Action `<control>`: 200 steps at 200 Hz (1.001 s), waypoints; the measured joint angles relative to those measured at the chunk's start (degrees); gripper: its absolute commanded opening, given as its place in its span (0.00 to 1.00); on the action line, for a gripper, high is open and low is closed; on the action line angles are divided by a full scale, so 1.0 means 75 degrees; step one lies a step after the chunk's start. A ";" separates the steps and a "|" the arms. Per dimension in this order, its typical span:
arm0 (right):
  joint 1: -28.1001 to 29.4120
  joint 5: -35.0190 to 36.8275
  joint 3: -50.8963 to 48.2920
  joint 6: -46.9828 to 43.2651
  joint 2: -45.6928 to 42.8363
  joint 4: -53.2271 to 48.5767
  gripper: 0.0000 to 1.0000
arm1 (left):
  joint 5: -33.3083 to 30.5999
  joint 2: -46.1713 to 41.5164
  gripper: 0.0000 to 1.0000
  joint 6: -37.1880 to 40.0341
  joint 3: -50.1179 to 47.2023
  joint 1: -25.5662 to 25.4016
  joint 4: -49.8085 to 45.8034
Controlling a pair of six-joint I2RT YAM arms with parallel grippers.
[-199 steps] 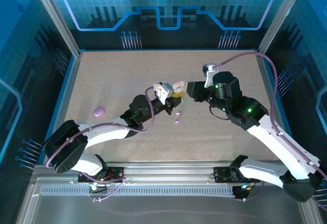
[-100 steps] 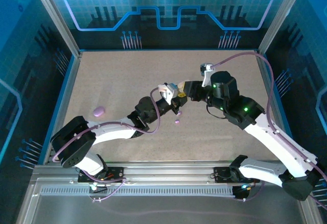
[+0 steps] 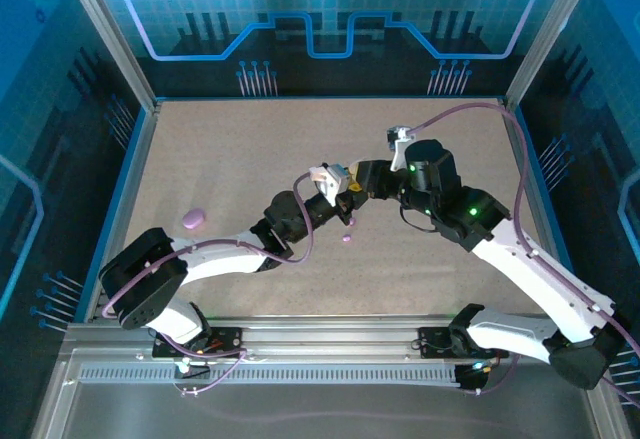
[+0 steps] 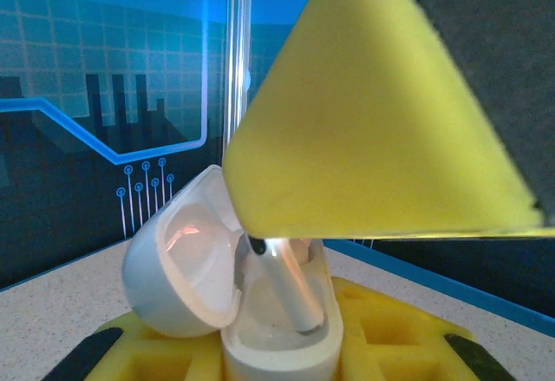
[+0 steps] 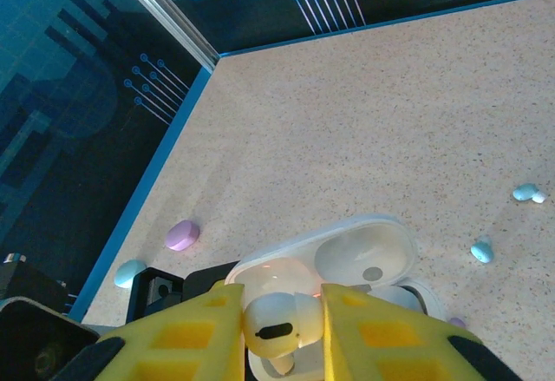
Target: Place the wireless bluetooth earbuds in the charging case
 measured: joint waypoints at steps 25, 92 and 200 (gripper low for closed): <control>0.0017 0.0017 0.0000 -0.0003 0.0102 0.0038 0.28 | -0.0029 0.0003 0.23 0.0003 0.0000 0.0000 -0.0006; 0.0073 0.0044 -0.0003 -0.0149 0.0134 0.0041 0.29 | -0.0140 0.0006 0.23 0.0000 0.0000 -0.0017 -0.0003; 0.0102 0.0000 -0.0055 -0.0350 0.0052 0.0009 0.33 | -0.0137 0.0006 0.23 0.0003 0.0000 -0.0035 -0.0006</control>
